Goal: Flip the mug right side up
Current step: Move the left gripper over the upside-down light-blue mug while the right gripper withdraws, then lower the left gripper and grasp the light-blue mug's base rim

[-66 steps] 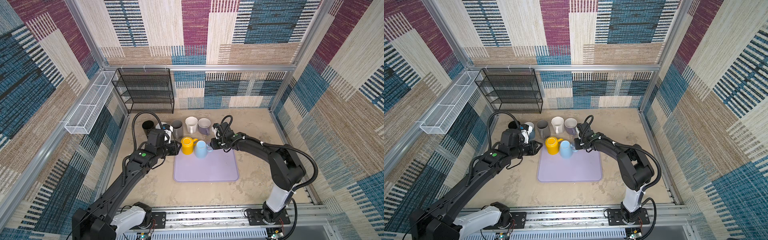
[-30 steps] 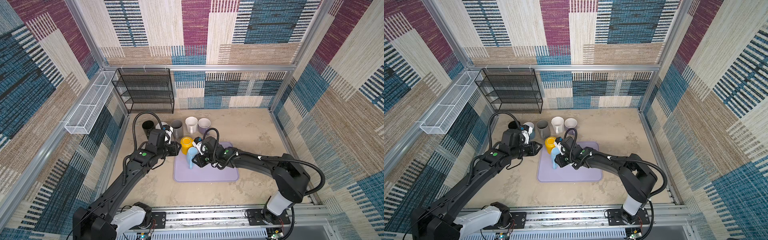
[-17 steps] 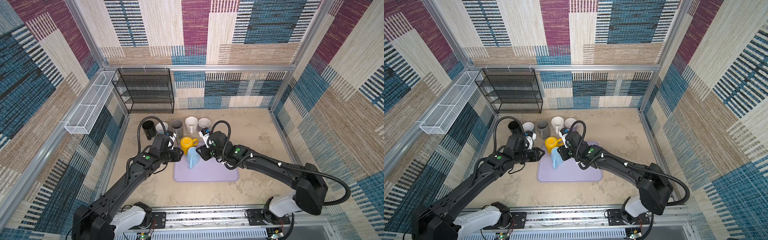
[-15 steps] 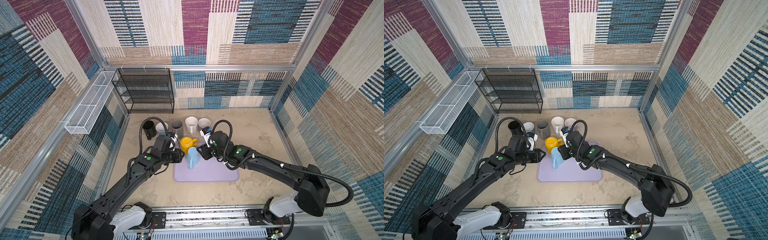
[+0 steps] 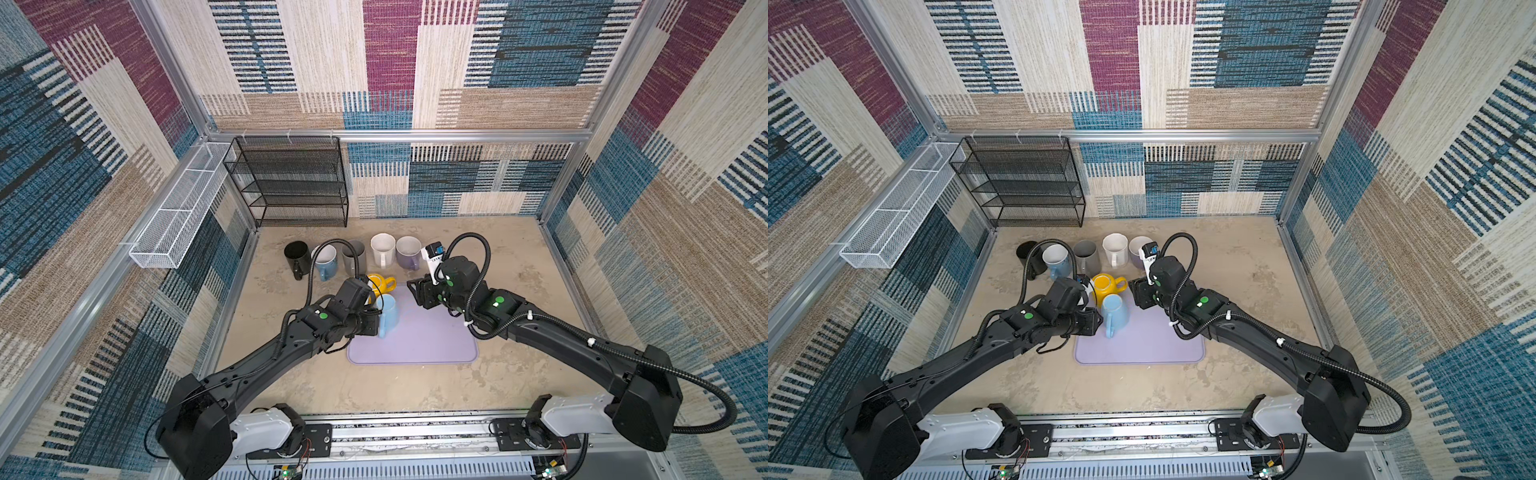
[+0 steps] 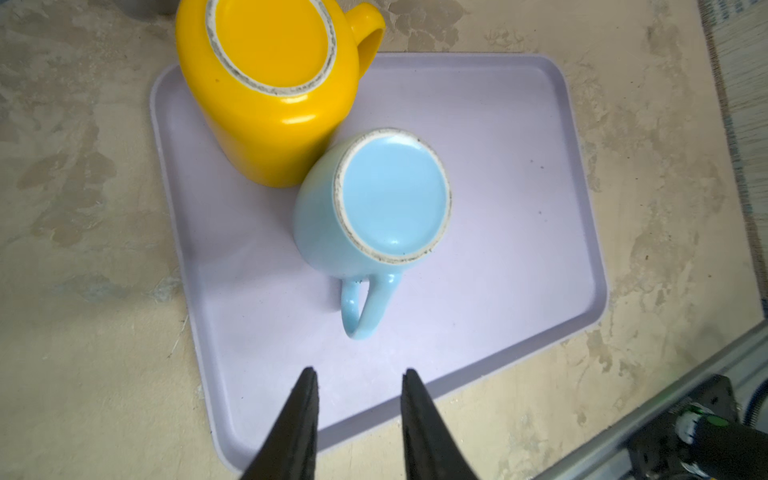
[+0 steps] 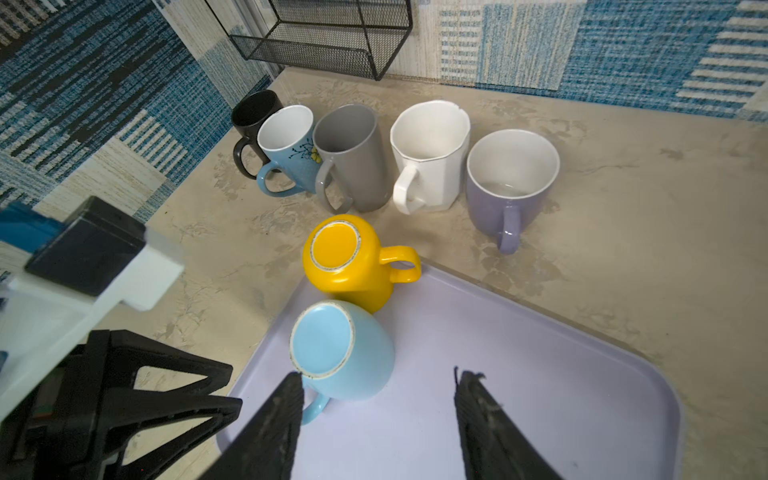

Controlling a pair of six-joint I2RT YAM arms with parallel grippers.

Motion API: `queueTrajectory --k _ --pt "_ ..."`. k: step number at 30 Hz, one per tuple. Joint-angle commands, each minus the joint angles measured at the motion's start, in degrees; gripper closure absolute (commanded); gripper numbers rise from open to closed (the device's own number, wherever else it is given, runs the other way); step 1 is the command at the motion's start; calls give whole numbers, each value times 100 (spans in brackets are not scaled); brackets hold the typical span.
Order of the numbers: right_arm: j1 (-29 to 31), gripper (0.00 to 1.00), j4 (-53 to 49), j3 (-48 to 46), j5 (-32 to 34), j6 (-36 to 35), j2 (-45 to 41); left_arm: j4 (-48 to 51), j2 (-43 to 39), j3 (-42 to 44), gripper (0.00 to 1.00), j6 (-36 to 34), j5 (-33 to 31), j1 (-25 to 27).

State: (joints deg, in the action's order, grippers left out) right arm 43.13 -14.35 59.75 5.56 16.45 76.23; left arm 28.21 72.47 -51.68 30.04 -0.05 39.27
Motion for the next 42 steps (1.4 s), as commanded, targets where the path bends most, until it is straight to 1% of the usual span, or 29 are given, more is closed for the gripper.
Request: queueTrajectory --k 1,7,11,14,28,35,42 --pt "-107 38 149 -91 27 132 -123 125 216 -143 68 130 -332 154" --pt "-243 36 134 -211 21 185 -242 371 762 -498 68 177 -685 437" --pt "-301 30 107 -253 40 221 -257 708 1125 -800 68 168 -907 537" --pt "-341 29 125 -296 41 229 -307 827 1332 -939 68 178 -978 565" --pt "-445 28 138 -411 -3 236 -341 1078 1964 -1390 69 101 -854 582" --pt "-471 28 117 -430 6 233 -351 1434 2285 -1735 72 98 -948 581" --pt "-481 28 119 -446 -11 220 -354 1577 2474 -1911 75 56 -978 582"
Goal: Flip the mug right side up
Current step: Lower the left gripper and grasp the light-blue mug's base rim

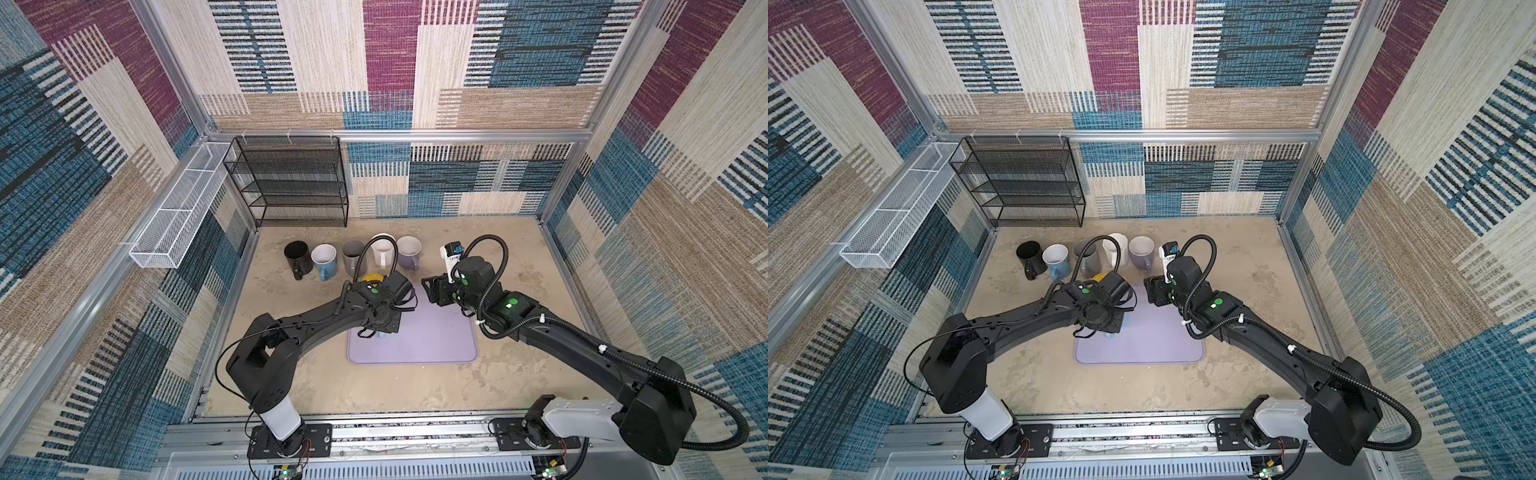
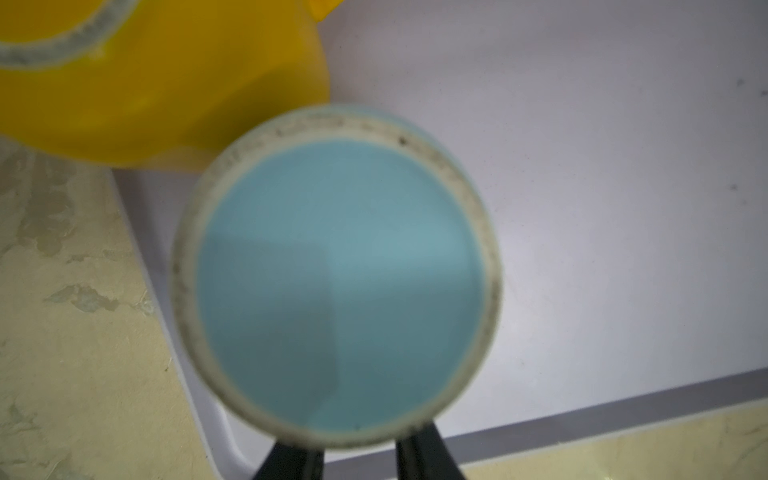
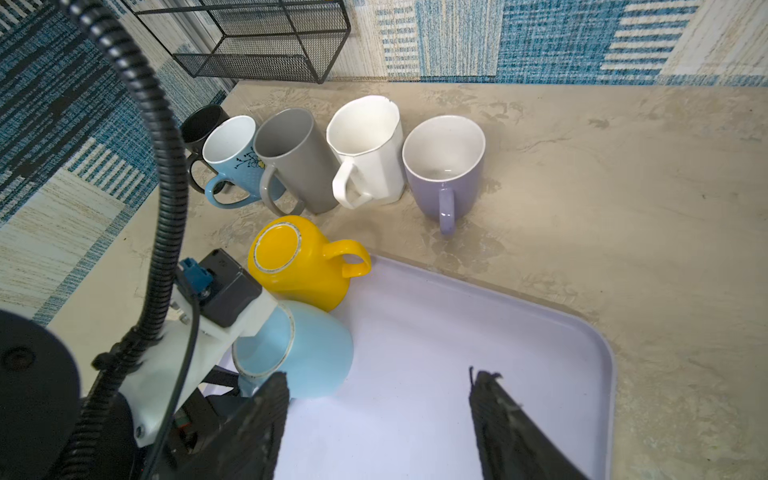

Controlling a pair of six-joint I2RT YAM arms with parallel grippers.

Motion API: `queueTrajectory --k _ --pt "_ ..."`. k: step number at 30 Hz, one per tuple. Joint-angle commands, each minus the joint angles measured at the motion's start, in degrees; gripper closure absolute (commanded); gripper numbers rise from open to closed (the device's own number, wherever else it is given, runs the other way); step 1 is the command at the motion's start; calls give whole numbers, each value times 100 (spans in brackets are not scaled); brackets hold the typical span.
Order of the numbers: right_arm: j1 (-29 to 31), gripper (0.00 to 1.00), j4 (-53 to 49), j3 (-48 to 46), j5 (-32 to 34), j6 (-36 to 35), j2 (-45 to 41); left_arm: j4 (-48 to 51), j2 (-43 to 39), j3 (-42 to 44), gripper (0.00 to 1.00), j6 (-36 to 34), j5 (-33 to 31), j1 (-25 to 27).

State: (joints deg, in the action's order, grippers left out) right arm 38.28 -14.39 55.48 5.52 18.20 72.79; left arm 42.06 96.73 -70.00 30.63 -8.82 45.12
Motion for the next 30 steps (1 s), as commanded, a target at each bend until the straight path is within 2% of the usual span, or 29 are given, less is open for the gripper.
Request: queueTrajectory --k 1,10,11,14,20,30 --pt "-3 29 121 -20 -17 46 -11 236 89 -107 75 -8 -114 -8" --pt "-5 29 102 -46 -47 48 -20 386 357 -275 78 -82 -89 -4" --pt "-7 29 94 -42 -42 51 -24 401 375 -295 79 -83 -107 -5" --pt "-6 29 90 -59 -42 44 -39 458 427 -344 92 -84 -120 -5" --pt "-14 29 82 -55 -27 30 -77 550 518 -400 100 -102 -158 -10" --pt "-14 29 76 -89 5 28 -101 697 566 -490 100 -152 -216 -12"
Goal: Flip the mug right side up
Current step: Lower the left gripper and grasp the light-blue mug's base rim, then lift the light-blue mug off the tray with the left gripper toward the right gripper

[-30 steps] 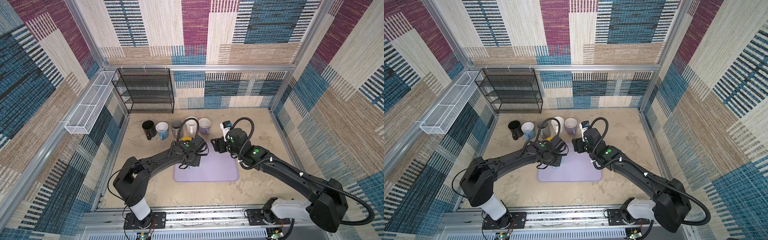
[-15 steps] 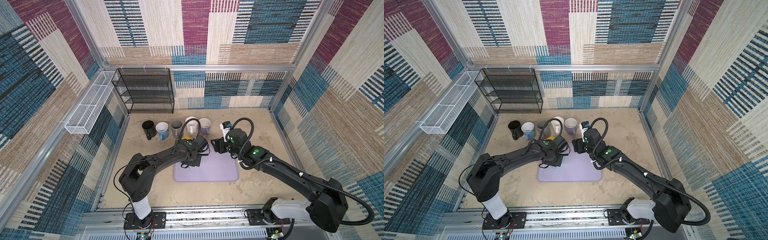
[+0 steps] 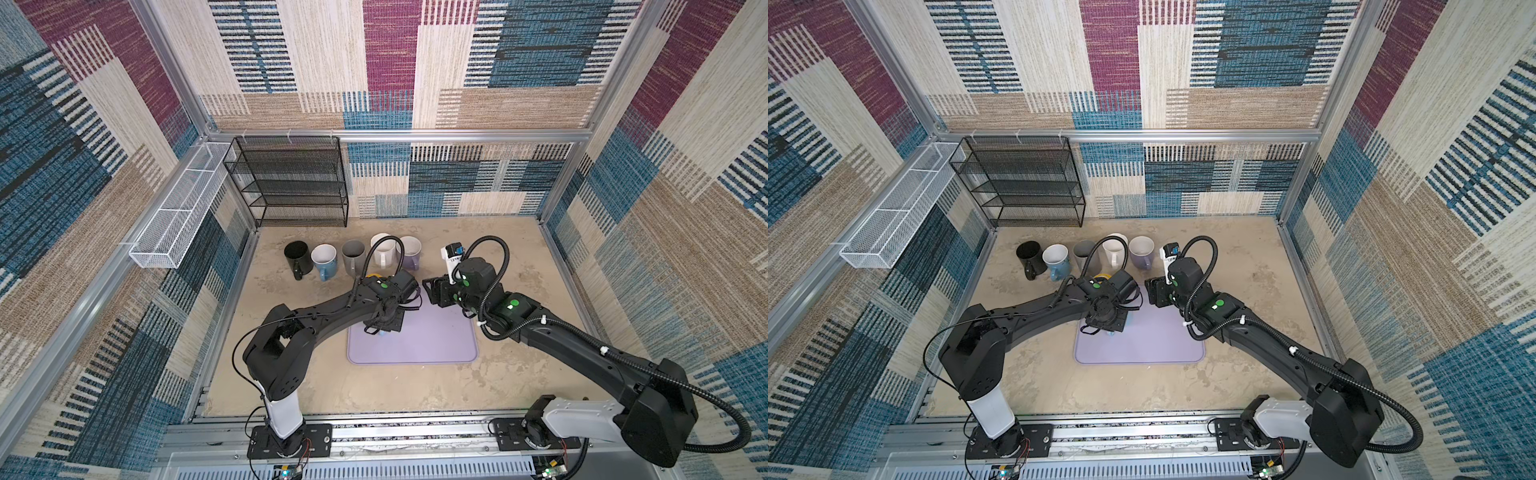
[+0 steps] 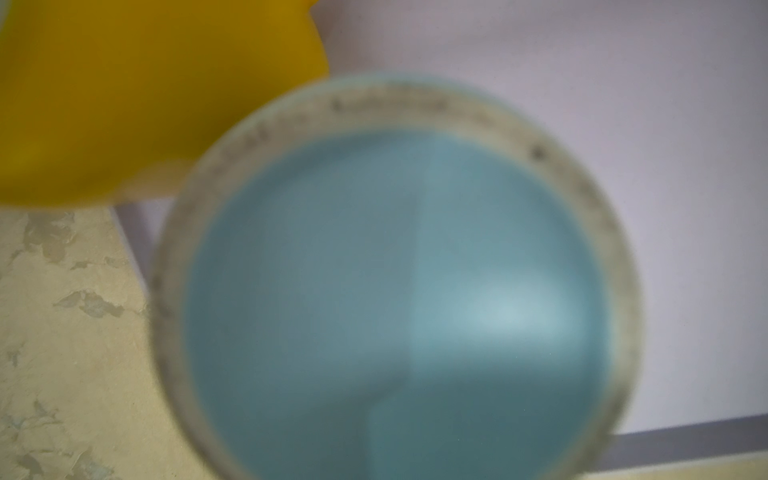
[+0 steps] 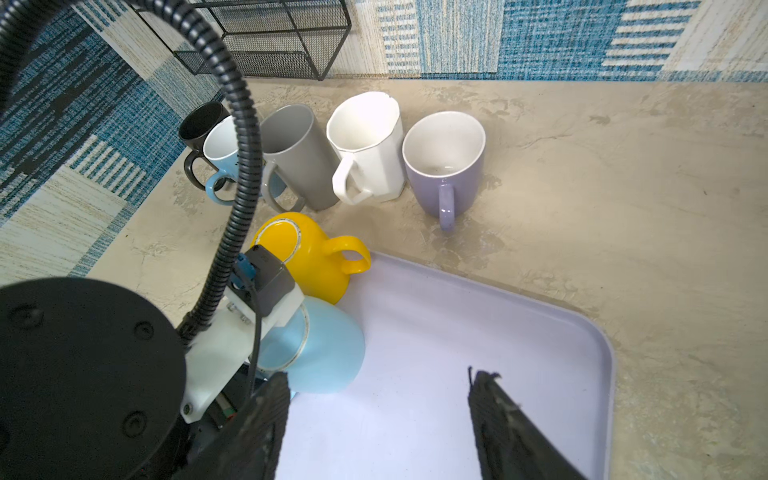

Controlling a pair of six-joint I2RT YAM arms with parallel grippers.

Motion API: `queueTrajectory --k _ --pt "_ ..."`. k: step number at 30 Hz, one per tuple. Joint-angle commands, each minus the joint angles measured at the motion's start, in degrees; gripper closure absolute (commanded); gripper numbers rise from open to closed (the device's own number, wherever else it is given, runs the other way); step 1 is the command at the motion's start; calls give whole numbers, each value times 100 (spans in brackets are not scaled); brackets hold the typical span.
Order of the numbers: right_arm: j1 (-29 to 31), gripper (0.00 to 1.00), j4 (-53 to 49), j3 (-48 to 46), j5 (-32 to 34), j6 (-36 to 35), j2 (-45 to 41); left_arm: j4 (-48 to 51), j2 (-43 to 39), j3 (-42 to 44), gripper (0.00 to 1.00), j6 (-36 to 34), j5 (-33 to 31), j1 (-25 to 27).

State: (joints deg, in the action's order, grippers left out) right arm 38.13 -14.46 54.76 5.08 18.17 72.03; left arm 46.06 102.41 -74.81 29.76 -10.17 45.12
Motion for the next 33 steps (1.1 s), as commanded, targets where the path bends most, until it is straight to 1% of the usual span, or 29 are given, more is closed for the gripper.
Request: queueTrajectory --k 1,5,8,18,22,28,33 --pt "2 29 90 -34 54 33 -35 297 -25 -16 100 -92 -81 -13" --pt "-7 29 187 -138 41 55 -24 294 -140 -79 100 -193 -120 -29" --pt "-25 29 287 -236 -15 115 15 245 -221 -142 100 -327 -24 -70" --pt "-51 29 514 -611 -124 349 38 -280 -504 64 100 -537 1014 -318" --pt "-60 30 538 -704 -145 417 9 -387 -643 139 100 -607 1149 -355" --pt "-60 30 720 -862 -357 464 -91 -502 -918 218 100 -784 1327 -417" --pt "-60 30 924 -958 -621 486 -265 -927 -1249 430 100 -815 1872 -569"
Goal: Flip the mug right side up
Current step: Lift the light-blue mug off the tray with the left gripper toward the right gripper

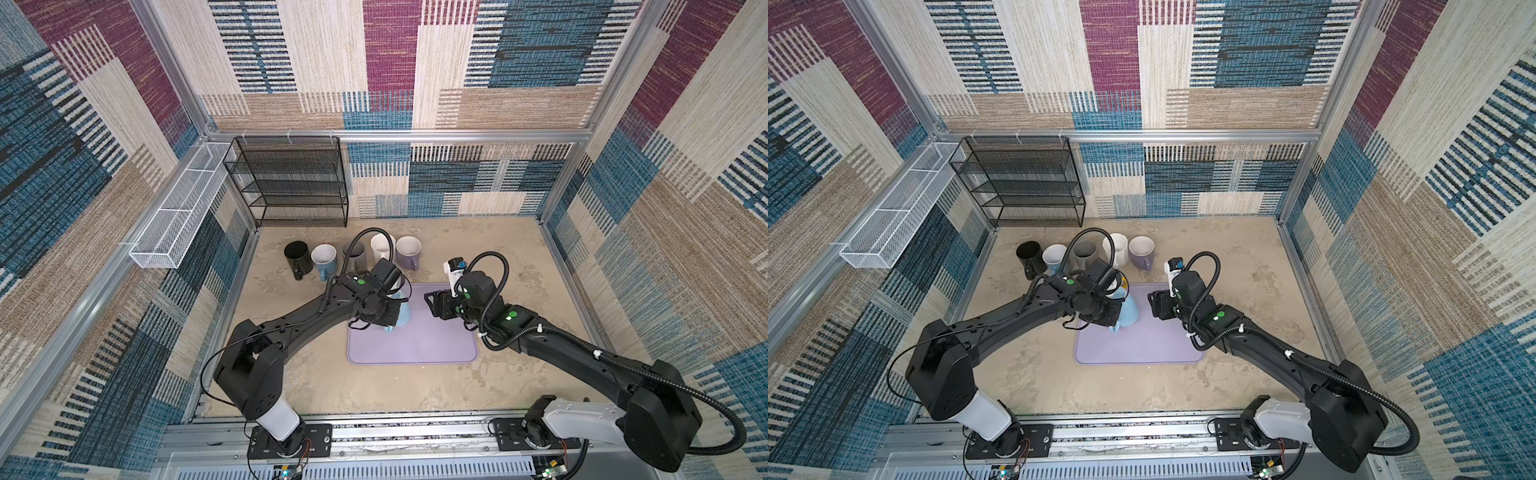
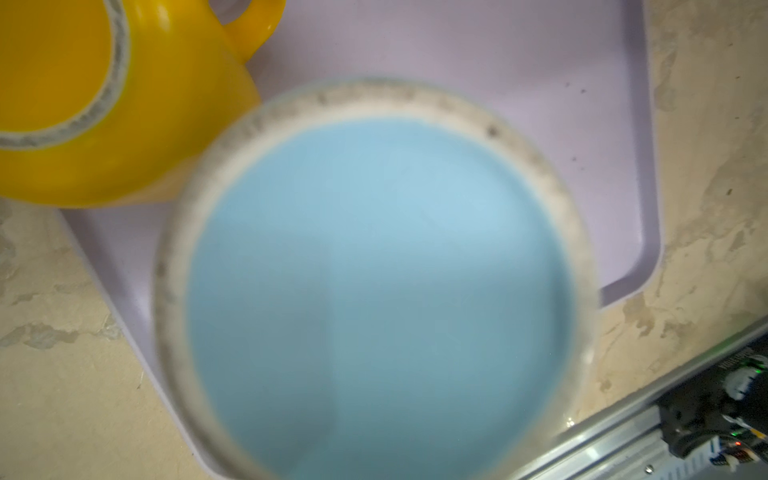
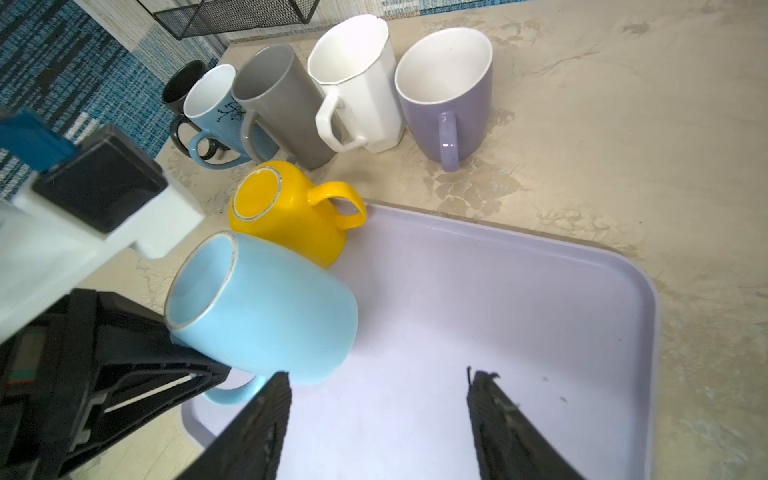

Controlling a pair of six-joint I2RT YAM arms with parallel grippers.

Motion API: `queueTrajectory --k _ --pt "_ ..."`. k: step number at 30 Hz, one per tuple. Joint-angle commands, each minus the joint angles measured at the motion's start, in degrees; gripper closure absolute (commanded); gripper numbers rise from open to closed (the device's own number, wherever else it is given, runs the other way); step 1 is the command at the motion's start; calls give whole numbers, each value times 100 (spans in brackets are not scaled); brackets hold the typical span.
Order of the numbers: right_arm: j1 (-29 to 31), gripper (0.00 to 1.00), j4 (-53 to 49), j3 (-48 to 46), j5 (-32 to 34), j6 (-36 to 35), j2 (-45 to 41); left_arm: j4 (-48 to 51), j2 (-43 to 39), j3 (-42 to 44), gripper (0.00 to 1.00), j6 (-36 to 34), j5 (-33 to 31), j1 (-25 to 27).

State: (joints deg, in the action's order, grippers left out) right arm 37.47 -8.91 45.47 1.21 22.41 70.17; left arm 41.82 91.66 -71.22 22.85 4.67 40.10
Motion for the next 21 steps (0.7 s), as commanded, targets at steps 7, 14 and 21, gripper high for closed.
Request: queueTrajectory --k 7,14,21 --pt "6 30 689 -159 -611 162 -277 -1241 -742 515 100 -63 1165 -370" --pt "5 30 777 -148 -705 133 -269 -2083 -1315 973 100 183 1764 -687" --pt "6 31 1044 -191 -1004 131 -223 -3144 -1953 1605 100 604 2195 -1064"
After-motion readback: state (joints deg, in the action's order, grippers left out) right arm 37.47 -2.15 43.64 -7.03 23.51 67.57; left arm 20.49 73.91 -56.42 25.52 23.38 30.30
